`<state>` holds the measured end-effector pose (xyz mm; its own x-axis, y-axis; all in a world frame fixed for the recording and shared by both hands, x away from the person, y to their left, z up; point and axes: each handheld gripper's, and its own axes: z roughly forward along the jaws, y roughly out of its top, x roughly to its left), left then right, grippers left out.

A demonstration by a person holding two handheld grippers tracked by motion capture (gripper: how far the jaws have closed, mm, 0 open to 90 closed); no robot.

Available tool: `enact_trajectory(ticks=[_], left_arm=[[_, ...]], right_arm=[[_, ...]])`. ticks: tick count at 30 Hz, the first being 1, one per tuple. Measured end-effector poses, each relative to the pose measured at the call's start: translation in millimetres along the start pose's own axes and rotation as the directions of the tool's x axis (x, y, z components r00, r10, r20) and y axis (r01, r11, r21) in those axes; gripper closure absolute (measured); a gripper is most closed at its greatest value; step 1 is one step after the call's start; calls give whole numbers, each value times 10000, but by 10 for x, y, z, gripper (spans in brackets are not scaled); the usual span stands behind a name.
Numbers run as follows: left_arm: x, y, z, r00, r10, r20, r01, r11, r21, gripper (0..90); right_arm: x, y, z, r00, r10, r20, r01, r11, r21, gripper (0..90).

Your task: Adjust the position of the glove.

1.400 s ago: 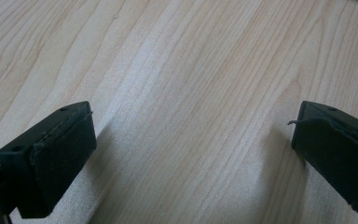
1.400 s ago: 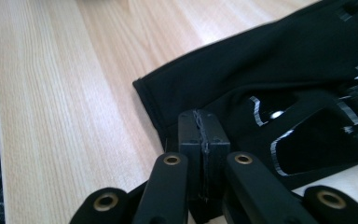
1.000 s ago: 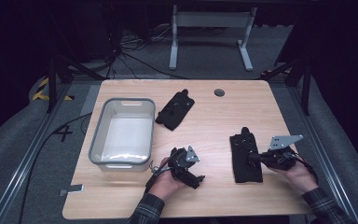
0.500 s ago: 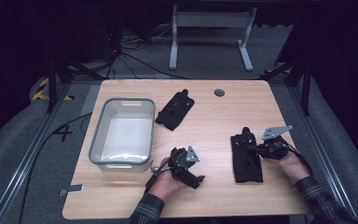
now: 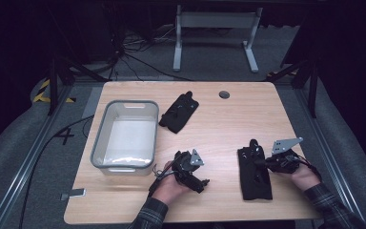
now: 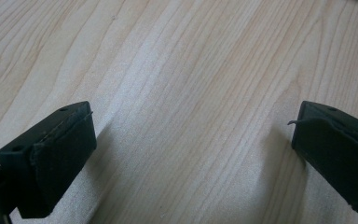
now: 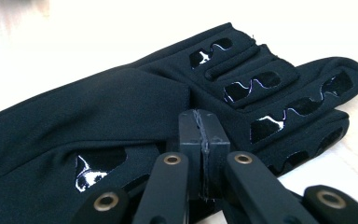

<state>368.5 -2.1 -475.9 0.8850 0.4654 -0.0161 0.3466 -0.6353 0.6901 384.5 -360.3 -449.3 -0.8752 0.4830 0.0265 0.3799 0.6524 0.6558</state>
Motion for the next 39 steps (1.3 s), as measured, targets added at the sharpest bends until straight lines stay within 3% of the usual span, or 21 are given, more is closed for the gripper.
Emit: enact_trajectory(ticks=[7, 9, 13, 19, 22, 23, 25, 27, 32, 33, 34, 36, 37, 39], left_arm=[[0, 0, 0, 10000, -5, 2, 5, 10000, -2, 0], [-1, 0, 0, 10000, -8, -5, 8, 10000, -2, 0], [-1, 0, 0, 10000, -11, -8, 11, 10000, -1, 0], [-2, 1, 0, 10000, -22, -24, 22, 10000, 13, 0], [-2, 1, 0, 10000, -22, -25, 22, 10000, 11, 0], [-2, 1, 0, 10000, -24, -24, 24, 10000, 13, 0], [-1, 20, -11, 9999, -81, -104, 82, 9998, 159, 8], [4, 32, -27, 9997, -159, -180, 163, 9997, 205, 34], [73, 107, -108, 9956, -742, -572, 734, 9972, -160, 281], [109, 139, -121, 9929, -981, -667, 962, 9949, -303, 322], [145, 172, -127, 9908, -1167, -692, 1155, 9931, -209, 437], [197, 239, -144, 9866, -1199, -1108, 1200, 9928, -61, 483], [227, 272, -153, 9842, -1365, -1129, 1361, 9906, -118, 617], [299, 361, -170, 9772, -1714, -1256, 1704, 9852, -186, 691]], right_arm=[[116, -9, -5, 9984, -350, -452, 352, 9994, 23, 897], [114, -13, -25, 9983, -281, -513, 276, 9996, -102, 832], [114, -41, -126, 10000, -40, -56, 36, 9974, -716, 726], [78, -187, -249, 9943, 702, 803, -601, 9907, -1220, 450], [47, -303, -293, 9838, 1141, 1383, -987, 9886, -1136, 373], [47, -303, -293, 9838, 1141, 1383, -987, 9886, -1136, 373], [28, -404, -328, 9737, 1355, 1831, -1133, 9854, -1269, 310], [23, -433, -333, 9701, 1391, 1988, -1150, 9851, -1282, 293], [14, -532, -320, 9617, 1454, 2324, -1200, 9855, -1201, 225], [14, -538, -315, 9607, 1476, 2351, -1209, 9848, -1245, 217], [9, -555, -304, 9588, 1507, 2408, -1229, 9843, -1264, 193], [4, -560, -301, 9575, 1538, 2441, -1261, 9841, -1254, 188], [-8, -572, -294, 9543, 1688, 2468, -1408, 9818, -1271, 187], [-16, -577, -286, 9521, 1752, 2505, -1453, 9804, -1333, 183]])
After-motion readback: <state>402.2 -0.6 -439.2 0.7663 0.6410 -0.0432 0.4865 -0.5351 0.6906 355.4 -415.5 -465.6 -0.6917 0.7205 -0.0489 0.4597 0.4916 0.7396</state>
